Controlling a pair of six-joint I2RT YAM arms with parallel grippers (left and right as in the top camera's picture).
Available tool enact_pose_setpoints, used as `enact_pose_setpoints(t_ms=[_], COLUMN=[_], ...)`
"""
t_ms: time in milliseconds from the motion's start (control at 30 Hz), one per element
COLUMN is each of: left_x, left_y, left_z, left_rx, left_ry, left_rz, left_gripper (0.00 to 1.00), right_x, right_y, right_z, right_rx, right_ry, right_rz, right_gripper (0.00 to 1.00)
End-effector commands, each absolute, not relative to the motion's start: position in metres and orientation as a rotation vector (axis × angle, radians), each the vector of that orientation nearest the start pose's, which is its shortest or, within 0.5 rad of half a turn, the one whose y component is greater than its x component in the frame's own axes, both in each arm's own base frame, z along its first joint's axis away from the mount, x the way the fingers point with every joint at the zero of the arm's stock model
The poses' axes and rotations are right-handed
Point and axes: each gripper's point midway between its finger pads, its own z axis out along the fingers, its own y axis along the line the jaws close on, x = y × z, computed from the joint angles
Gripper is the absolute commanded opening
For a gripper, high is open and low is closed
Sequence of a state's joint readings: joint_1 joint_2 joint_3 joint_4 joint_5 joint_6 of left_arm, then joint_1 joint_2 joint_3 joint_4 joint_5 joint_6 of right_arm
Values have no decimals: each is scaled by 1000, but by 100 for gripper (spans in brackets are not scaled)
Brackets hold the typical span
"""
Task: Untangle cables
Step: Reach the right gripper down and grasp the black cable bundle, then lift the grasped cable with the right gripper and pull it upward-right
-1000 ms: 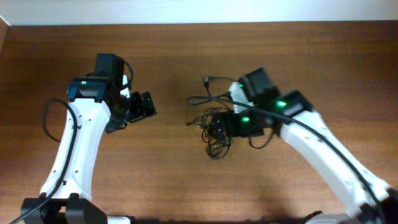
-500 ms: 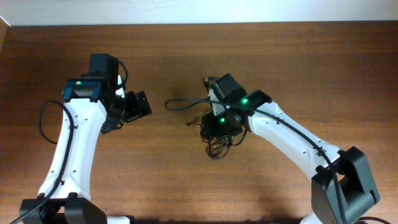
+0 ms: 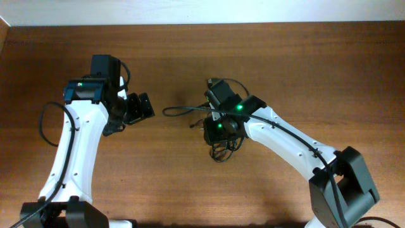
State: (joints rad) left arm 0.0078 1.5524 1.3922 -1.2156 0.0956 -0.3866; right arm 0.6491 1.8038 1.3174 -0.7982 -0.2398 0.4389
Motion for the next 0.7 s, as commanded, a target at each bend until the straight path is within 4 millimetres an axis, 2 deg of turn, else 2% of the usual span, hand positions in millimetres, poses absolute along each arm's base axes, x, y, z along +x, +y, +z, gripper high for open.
enact_pose_setpoints(t_ms=[0, 67, 333, 467, 600, 667], left_x=[313, 313, 313, 313, 313, 313], left_y=[-11, -11, -11, -11, -11, -11], left_z=[153, 153, 154, 154, 154, 154], left_rx=[-588, -588, -588, -588, -588, -588], left_ry=[2915, 2915, 2914, 2914, 2914, 2914], left_rz=[-171, -171, -171, -171, -171, -171], left_gripper=[99, 99, 99, 99, 99, 99], right_x=[292, 292, 291, 291, 292, 294], right_y=[270, 271, 272, 272, 273, 277], right_z=[77, 77, 78, 77, 79, 88], right_rx=[-354, -344, -347, -346, -273, -272], right_ry=[2944, 2947, 2948, 2950, 2961, 2943], right_rz=[497, 501, 512, 512, 528, 556], right_gripper=[25, 19, 19, 4, 4, 4])
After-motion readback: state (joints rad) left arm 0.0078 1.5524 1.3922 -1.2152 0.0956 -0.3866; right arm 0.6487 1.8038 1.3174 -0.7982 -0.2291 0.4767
